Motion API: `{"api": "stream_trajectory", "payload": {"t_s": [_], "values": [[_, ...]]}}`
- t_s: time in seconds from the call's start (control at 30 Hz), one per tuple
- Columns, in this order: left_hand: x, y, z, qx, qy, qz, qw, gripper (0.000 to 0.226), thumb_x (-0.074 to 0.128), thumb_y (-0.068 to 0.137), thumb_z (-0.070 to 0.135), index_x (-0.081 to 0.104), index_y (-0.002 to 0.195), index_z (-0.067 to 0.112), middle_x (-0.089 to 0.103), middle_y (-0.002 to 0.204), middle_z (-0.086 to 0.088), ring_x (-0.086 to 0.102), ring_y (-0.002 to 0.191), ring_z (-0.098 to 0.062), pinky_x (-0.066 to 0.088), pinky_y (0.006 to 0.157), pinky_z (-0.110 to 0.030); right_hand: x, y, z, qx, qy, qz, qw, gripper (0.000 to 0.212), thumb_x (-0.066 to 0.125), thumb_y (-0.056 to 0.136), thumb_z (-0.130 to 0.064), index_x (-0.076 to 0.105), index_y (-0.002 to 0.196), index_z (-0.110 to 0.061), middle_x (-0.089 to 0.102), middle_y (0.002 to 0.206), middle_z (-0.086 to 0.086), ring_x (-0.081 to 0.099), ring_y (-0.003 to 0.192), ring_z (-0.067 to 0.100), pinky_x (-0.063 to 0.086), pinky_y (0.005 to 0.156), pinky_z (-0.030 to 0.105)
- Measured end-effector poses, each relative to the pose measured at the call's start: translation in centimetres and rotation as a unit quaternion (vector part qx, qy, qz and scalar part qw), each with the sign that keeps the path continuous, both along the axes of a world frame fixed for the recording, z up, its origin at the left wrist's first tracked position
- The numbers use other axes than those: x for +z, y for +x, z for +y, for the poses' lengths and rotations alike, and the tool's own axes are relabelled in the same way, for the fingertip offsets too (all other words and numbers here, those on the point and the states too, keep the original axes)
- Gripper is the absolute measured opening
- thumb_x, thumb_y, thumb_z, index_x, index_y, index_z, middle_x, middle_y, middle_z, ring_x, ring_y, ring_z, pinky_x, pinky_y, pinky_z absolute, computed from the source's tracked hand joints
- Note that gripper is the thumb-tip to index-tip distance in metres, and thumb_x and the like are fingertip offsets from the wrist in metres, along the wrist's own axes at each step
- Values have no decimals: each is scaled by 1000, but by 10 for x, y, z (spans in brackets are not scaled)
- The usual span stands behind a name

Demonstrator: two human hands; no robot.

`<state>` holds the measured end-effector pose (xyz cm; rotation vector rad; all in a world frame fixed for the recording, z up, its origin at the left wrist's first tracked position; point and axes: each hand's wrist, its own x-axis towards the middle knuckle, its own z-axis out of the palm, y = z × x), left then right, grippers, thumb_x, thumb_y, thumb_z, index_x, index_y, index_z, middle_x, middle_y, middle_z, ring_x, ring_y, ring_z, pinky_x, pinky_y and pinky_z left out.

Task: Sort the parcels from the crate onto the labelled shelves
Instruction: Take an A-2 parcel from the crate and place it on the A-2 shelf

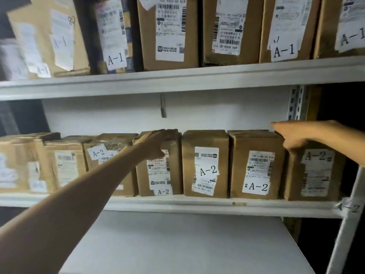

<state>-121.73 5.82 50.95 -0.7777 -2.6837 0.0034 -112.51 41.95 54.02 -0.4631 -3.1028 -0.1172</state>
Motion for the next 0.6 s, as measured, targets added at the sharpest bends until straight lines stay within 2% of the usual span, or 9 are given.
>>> {"api": "stream_trajectory", "payload": {"t_s": [0.07,0.17,0.23,0.3,0.37,0.43,0.53,0.6], "values": [[6,4,-22,-5,51,10,999,96,77,75,16,19,150,27,38,149,-6,37,135,-27,34,108,-38,9,-14,-40,61,42,45,996,85,74,71,-9,30,143,-13,54,123,13,60,81,20,54,68,31],[10,1,-69,59,78,6,995,97,80,72,22,23,150,21,38,149,-7,35,136,-26,33,108,-37,7,-31,-122,214,37,133,967,86,77,72,-33,31,144,-20,44,138,8,51,116,25,47,88,38],[6,-5,-100,99,42,-20,994,94,80,72,24,26,149,19,37,150,-6,36,136,-25,33,109,-37,-2,-44,-180,282,11,154,947,83,77,73,-42,36,141,-18,44,139,7,45,123,25,42,97,39],[-2,-14,-122,96,21,-26,995,86,79,73,22,33,146,22,44,145,-6,44,130,-25,40,103,-34,-11,-61,-229,302,-8,135,944,89,75,74,-43,30,145,-14,39,145,10,39,130,27,36,106,40],[-10,-24,-137,69,22,20,997,75,77,76,22,41,142,26,52,138,-4,51,123,-23,44,94,-30,-21,-76,-262,289,-53,99,951,97,72,78,-41,13,152,-17,19,157,10,17,144,31,19,116,44],[-16,-33,-149,37,35,78,996,65,74,79,23,47,138,31,56,133,0,55,116,-20,44,89,-28,-32,-90,-279,267,-122,81,953,87,68,84,-31,13,152,-22,12,159,8,10,146,28,13,116,45],[-22,-42,-159,-16,57,123,991,59,72,80,21,51,134,32,61,127,2,60,109,-18,48,87,-28,-45,-99,-285,236,-193,134,943,60,56,92,-17,31,146,-27,42,143,4,33,136,21,16,114,42],[-22,-43,-163,-36,46,170,984,57,71,81,21,51,133,33,63,126,1,61,109,-19,51,87,-32,-45,-99,-291,223,-159,153,950,51,51,94,-20,37,142,-31,54,129,-2,37,132,19,14,113,43]]}}
